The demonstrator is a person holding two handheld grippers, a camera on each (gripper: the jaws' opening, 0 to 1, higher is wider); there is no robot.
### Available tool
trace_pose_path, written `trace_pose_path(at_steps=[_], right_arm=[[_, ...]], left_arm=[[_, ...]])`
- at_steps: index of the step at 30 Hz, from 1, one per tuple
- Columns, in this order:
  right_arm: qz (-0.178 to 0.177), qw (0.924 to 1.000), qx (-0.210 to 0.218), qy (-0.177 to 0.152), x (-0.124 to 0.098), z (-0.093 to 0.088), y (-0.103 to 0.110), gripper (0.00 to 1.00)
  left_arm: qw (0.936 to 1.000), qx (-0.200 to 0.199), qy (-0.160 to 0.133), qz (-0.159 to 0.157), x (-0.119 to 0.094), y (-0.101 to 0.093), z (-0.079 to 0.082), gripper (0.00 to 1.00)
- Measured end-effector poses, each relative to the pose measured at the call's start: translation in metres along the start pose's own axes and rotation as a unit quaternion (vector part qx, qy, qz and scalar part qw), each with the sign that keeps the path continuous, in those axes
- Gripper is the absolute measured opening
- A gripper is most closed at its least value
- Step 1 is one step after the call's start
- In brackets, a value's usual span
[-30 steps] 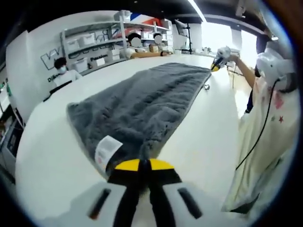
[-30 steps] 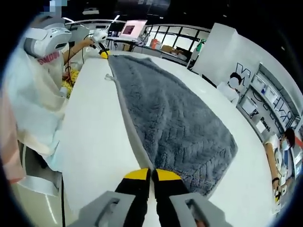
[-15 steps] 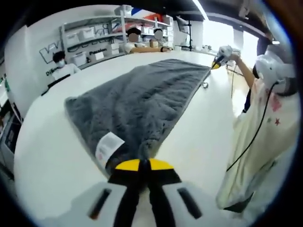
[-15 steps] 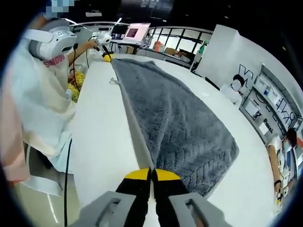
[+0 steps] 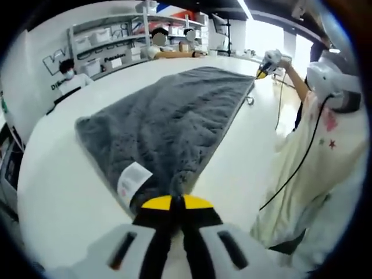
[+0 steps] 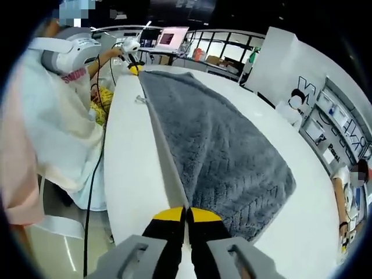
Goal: Fold the towel on the table until its edges align and the towel forms a compact rectangular stack.
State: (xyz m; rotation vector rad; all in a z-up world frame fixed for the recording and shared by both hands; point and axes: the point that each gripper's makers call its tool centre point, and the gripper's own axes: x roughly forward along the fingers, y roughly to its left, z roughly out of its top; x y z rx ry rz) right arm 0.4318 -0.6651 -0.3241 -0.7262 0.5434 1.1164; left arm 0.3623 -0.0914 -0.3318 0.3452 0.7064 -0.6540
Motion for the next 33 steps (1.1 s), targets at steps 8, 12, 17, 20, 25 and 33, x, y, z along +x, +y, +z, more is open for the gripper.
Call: trace_pose_path(at_steps=[8,12,17,20,25,33], right_arm=[[0.012,0.9999,0.008,0.003,-0.004,0.002,0.006,0.02],[0.012,0.9999,0.007,0.002,-0.006,0.004,0.009,0.02],[-0.002,1.0,-0.003,-0.009,-0.01,0.009,0.005,0.02],[-0.011,0.9997,-0.018,-0.015,-0.014,0.011,0.001,0.02],[-0.039,0.9982,-0.036,-0.029,-0.018,0.02,-0.011,0.02],[-0.082,0.9943,-0.056,-0.04,-0.019,0.034,-0.039,0.02]], left_arm=[[1.0,0.002,0.006,0.0,-0.006,-0.005,-0.004,0.06],[1.0,0.0,0.007,-0.001,-0.008,-0.007,-0.007,0.06],[1.0,0.002,0.001,0.006,-0.012,-0.007,-0.003,0.06],[1.0,0.004,0.004,0.007,-0.012,-0.005,-0.001,0.06],[0.9999,0.01,0.0,0.011,-0.015,0.0,0.008,0.06],[0.9989,0.016,-0.03,0.031,-0.02,0.022,0.034,0.06]])
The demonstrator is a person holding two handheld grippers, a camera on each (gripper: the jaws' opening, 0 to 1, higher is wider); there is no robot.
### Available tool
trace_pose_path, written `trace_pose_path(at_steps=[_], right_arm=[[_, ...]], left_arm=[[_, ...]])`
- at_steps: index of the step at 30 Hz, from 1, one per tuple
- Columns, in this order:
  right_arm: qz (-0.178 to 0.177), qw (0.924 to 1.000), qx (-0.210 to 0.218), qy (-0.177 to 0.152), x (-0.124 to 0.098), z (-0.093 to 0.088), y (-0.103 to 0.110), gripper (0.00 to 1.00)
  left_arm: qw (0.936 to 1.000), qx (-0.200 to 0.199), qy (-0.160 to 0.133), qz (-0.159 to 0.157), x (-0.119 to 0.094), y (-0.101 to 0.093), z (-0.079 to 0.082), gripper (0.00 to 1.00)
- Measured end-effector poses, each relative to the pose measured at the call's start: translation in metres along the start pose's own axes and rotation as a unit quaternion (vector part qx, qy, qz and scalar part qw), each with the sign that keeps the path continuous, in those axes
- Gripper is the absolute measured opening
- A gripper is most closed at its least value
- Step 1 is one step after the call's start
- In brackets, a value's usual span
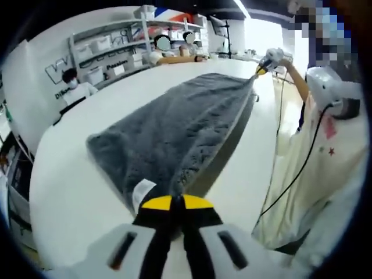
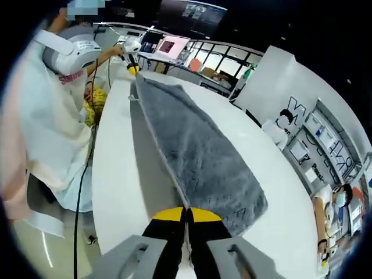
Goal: Fold the towel on the table until its edges align and the towel forms a compact rectangular stack.
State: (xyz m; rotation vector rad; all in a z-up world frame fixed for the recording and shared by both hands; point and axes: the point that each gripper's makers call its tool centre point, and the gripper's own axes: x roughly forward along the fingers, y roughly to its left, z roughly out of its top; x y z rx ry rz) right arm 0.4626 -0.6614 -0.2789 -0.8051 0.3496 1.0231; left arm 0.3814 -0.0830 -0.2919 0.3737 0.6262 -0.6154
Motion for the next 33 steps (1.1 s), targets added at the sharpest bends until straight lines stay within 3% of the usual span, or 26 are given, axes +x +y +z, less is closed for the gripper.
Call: trace_pose_path(at_steps=[3,14,33], right_arm=[[-0.015,0.9999,-0.008,-0.003,0.003,0.004,-0.013,0.02],[-0.039,0.9989,-0.026,0.001,0.016,0.012,-0.055,0.02],[-0.063,0.9973,-0.036,0.013,0.041,0.024,-0.138,0.02]], left_arm=[[0.9999,-0.001,-0.015,0.007,0.002,0.012,0.012,0.06],[0.9994,0.015,-0.024,0.019,0.013,0.04,0.042,0.06],[0.9988,0.04,-0.003,0.03,0.049,0.091,0.077,0.06]])
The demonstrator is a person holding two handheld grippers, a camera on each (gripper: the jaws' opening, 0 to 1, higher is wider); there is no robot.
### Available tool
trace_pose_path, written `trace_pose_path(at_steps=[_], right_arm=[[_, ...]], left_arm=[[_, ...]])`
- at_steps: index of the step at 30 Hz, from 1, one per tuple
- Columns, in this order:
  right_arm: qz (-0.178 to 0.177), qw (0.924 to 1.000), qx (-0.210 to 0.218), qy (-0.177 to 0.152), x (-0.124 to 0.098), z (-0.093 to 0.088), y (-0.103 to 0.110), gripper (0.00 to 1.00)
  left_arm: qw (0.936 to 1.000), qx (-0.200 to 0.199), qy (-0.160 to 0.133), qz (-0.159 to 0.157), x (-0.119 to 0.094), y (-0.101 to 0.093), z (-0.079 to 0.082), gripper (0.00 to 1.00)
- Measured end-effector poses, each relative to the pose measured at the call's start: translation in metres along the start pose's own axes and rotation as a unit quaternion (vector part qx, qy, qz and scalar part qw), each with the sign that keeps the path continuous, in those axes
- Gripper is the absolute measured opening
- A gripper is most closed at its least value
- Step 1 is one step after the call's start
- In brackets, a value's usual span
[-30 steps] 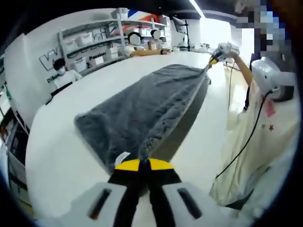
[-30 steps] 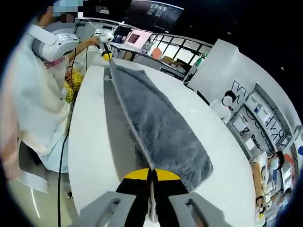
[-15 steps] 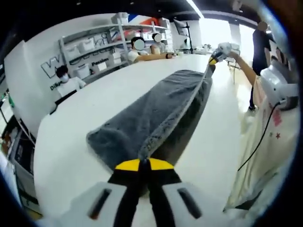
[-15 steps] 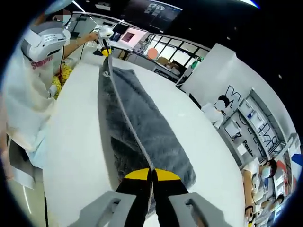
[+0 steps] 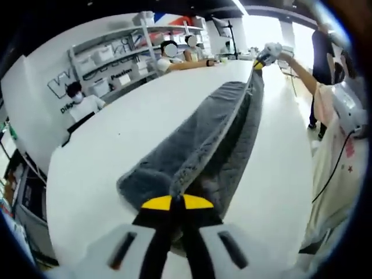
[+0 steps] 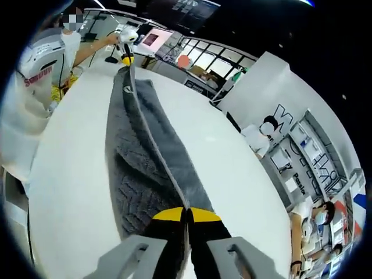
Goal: Fold the towel on the table until its edges align and the towel forms a compact rectangular stack.
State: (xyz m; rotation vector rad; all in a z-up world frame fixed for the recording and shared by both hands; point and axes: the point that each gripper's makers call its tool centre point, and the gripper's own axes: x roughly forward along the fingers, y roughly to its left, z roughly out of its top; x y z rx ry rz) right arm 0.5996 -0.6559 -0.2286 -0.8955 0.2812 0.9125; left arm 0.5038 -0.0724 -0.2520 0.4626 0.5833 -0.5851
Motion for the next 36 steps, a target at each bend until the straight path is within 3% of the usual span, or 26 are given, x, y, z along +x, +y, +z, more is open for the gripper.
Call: trace_pose_path(at_steps=[7,18,27,36], right_arm=[[-0.013,0.9999,0.009,0.005,0.017,0.002,-0.028,0.02],[-0.024,0.9995,0.018,0.009,0.037,0.006,-0.054,0.02],[-0.014,0.9992,0.014,0.034,0.06,0.004,-0.057,0.03],[-0.012,0.9987,0.034,0.037,0.077,-0.007,-0.059,0.03]], left_arm=[[1.0,0.006,-0.002,0.004,0.009,0.017,0.017,0.06],[0.9999,-0.011,-0.002,0.001,0.028,0.042,0.023,0.06],[0.999,-0.036,0.02,-0.019,0.049,0.054,0.012,0.06],[0.9984,-0.046,0.023,-0.024,0.061,0.063,0.013,0.07]])
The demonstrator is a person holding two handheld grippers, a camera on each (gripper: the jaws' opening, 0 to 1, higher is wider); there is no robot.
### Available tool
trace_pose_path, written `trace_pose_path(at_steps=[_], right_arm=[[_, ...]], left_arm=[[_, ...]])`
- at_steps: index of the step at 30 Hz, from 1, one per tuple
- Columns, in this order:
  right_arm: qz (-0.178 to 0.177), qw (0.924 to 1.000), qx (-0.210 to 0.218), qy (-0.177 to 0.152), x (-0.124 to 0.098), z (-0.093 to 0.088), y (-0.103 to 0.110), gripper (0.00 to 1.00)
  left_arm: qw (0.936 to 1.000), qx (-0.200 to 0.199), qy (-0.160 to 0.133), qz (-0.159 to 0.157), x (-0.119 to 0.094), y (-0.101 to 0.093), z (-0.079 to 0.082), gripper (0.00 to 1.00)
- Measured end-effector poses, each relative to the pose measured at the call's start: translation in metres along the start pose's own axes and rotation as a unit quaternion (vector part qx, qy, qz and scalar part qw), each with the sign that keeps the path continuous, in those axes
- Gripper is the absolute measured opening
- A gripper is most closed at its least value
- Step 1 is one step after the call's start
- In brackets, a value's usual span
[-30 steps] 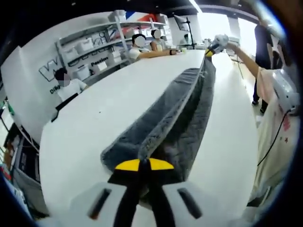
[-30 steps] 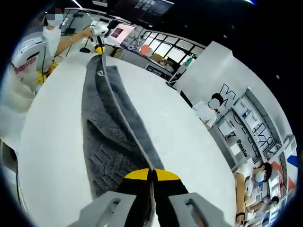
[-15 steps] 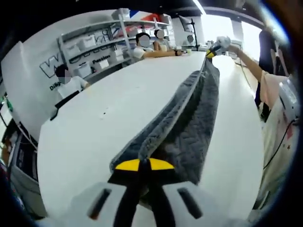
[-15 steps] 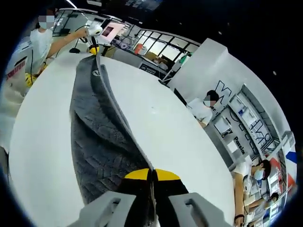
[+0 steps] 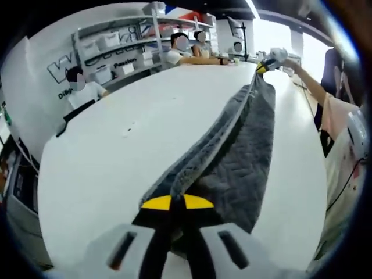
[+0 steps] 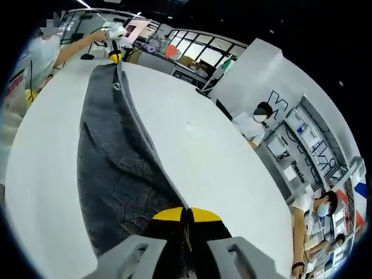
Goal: Fold the towel on the table until its edges align and the towel forms a compact rectangular stack.
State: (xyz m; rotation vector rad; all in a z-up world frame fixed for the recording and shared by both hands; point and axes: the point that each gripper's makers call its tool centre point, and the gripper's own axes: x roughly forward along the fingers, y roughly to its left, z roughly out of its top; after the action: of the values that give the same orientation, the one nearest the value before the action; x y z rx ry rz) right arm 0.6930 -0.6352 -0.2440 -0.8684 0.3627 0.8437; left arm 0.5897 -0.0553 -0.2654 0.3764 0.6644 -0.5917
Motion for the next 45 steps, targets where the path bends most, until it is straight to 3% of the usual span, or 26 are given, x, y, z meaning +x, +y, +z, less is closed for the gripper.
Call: trace_pose_path(at_steps=[27,45], right_arm=[[0.0,0.9997,0.002,0.026,0.029,-0.015,0.001,0.03],[-0.012,0.999,0.007,0.043,0.044,-0.032,0.004,0.05]], left_arm=[[0.9995,-0.017,0.012,0.023,0.037,0.03,-0.003,0.07],[0.9988,-0.028,0.025,0.031,0.054,0.036,-0.013,0.1]])
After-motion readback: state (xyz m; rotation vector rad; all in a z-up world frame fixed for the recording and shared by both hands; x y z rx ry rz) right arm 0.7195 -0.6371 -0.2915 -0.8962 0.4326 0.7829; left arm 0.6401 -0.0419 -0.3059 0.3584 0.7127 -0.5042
